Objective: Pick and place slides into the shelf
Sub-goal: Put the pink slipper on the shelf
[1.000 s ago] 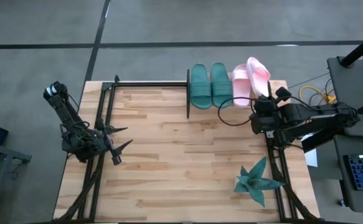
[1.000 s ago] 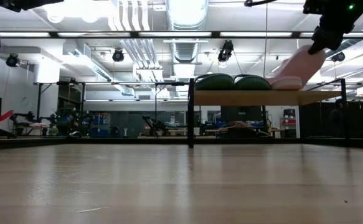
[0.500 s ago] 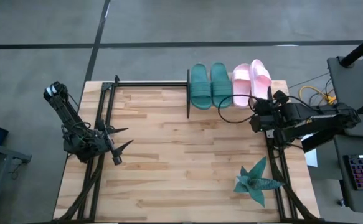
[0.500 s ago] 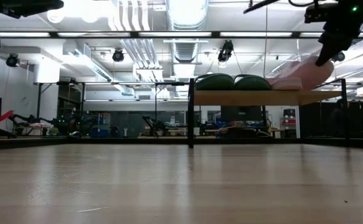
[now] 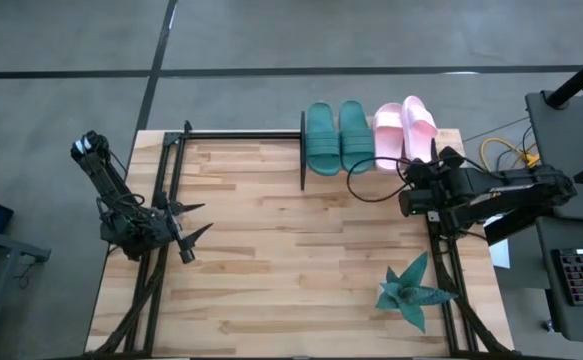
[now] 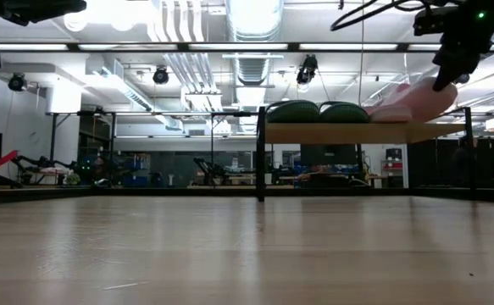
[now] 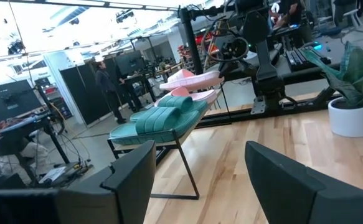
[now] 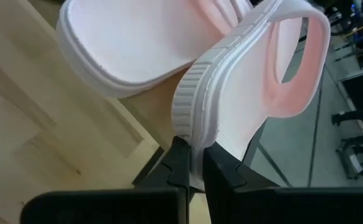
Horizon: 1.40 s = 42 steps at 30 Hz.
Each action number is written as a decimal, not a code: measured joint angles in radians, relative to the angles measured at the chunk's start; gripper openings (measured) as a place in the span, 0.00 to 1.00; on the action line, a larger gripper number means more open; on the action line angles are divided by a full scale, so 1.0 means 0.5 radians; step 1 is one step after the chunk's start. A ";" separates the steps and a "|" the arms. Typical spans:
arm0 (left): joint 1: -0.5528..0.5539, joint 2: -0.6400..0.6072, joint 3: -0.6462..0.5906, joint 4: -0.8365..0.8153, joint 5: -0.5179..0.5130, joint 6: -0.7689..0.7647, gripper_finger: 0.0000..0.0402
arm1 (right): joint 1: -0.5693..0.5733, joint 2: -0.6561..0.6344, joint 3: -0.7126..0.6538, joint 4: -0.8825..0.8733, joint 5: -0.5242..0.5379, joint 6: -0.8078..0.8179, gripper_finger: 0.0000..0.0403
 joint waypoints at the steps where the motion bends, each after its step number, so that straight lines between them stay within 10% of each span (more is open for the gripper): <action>1: 0.000 -0.008 0.000 -0.001 0.000 0.000 0.57 | 0.000 0.020 0.011 -0.001 0.010 0.000 0.03; 23: 0.000 -0.038 0.000 -0.003 0.001 -0.002 0.57 | -0.065 0.178 0.378 0.007 0.156 -0.459 0.03; 42: 0.000 -0.043 -0.016 -0.003 0.002 -0.005 0.57 | -0.166 -0.140 -0.004 0.010 -0.055 -0.186 0.03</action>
